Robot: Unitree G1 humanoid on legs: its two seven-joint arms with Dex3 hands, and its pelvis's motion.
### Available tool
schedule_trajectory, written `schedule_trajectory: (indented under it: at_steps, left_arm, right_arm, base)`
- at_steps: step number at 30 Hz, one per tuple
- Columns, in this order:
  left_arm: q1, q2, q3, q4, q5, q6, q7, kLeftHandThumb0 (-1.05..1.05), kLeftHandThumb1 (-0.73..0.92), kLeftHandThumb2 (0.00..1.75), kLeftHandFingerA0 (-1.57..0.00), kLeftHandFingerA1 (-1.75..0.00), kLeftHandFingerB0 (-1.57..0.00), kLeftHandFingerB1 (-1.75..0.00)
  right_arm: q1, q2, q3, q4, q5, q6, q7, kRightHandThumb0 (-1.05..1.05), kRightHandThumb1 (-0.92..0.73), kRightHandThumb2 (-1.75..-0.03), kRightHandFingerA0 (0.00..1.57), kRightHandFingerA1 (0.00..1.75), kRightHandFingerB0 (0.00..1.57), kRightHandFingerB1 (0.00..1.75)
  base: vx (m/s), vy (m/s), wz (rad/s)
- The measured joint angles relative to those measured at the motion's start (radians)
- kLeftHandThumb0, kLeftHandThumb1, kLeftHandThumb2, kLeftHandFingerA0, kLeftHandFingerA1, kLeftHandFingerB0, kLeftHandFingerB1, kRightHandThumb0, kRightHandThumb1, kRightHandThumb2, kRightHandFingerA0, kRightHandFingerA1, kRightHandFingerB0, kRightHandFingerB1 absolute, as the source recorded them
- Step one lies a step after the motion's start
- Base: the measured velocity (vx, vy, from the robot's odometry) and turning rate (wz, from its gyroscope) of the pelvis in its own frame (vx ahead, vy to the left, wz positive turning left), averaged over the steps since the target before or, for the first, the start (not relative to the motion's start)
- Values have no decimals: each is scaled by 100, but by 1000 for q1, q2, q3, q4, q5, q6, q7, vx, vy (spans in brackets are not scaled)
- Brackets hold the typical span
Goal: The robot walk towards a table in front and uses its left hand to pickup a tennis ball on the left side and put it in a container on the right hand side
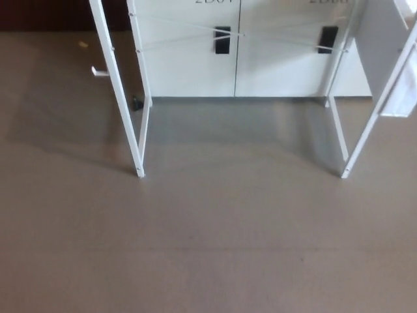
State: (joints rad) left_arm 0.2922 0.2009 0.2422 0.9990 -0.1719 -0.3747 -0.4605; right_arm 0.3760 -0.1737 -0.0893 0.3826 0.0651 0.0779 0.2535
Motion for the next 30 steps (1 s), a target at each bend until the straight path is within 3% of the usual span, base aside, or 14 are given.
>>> schedule_trajectory:
  at_steps: [1, 2, 12, 13, 15, 17, 18, 20, 21, 25, 27, 28, 29, 30]
  left_arm:
    - [-2, 0, -3, 13, 4, -8, 4, -25, 43, 58, -29, -35, -31, -35]
    - [-1, 0, -5, 24, 7, -14, 7, -20, 48, 55, -26, -30, -31, -32]
    - [-15, 3, -12, 67, 15, -70, 12, -20, 47, 54, -28, -30, -32, -31]
    - [-20, 7, -12, 71, 16, -76, 15, -25, 46, 57, -32, -33, -30, -33]
    - [-27, 12, -12, 75, 16, -85, 20, -25, 46, 57, -32, -33, -30, -33]
    - [-28, 13, -13, 80, 17, -85, 28, -25, 47, 59, -30, -34, -28, -33]
    - [-27, 14, -14, 81, 18, -85, 31, -24, 45, 58, -30, -34, -28, -33]
    - [-25, 16, -13, 85, 18, -86, 34, -27, 44, 59, -27, -34, -27, -34]
    - [-25, 16, -13, 89, 18, -86, 34, -28, 43, 59, -27, -34, -27, -34]
    - [-27, 20, -14, 108, 19, -95, 34, -32, 45, 60, -28, -34, -27, -34]
    - [-32, 21, -17, 114, 21, -98, 38, -31, 44, 59, -30, -35, -29, -34]
    - [-39, 18, -20, 113, 22, -100, 40, -30, 45, 59, -30, -34, -28, -34]
    - [-45, 16, -22, 112, 24, -100, 42, -32, 44, 60, -30, -35, -27, -34]
    - [-45, 15, -23, 112, 25, -100, 43, -32, 44, 60, -30, -35, -27, -34]
  right_arm:
    - [-1, -4, 1, 23, -4, -12, -1, -5, -71, -65, 17, 51, 12, 44]
    - [-1, -6, 2, 40, -8, -22, -1, -4, -71, -76, 14, 51, 3, 43]
    - [-19, -5, 0, 69, -12, -38, 0, -2, -75, -67, 12, 51, 8, 44]
    - [-30, -2, 0, 74, -10, -45, 3, -4, -70, -77, 17, 56, 5, 45]
    - [-36, 0, -1, 82, -8, -53, 6, -4, -70, -77, 17, 56, 5, 45]
    - [-31, 4, -1, 80, -9, -58, 5, -3, -75, -67, 16, 56, 11, 46]
    - [-27, 5, -1, 80, -9, -61, 5, -4, -70, -78, 18, 58, 5, 46]
    - [-19, 9, -1, 75, -9, -62, 5, -5, -70, -76, 16, 54, 4, 44]
    - [-21, 10, -2, 78, -9, -62, 5, -4, -75, -67, 13, 51, 10, 45]
    - [-31, 12, -6, 92, -7, -63, 5, -2, -74, -69, 12, 52, 9, 46]
    - [-38, 16, -9, 99, -5, -64, 5, -4, -71, -76, 15, 53, 4, 44]
    - [-39, 11, -12, 96, -5, -65, 3, -5, -54, -99, 8, 53, 8, 52]
    - [-40, 9, -15, 95, -6, -65, 0, -3, -76, -65, 13, 50, 11, 44]
    - [-43, 9, -15, 93, -6, -66, -1, -3, -76, -65, 13, 50, 11, 44]
  base:
    - [132, -81, 0]
    - [177, -55, -4]
    - [200, 125, -9]
    - [228, 164, -7]
    - [221, 124, 4]
    - [188, 89, 5]
    - [220, 66, 9]
    - [226, 32, 6]
    - [236, -18, 6]
    - [261, -88, 11]
    - [340, -85, 35]
    - [298, 3, 50]
    - [300, 3, -6]
    - [299, 9, -4]
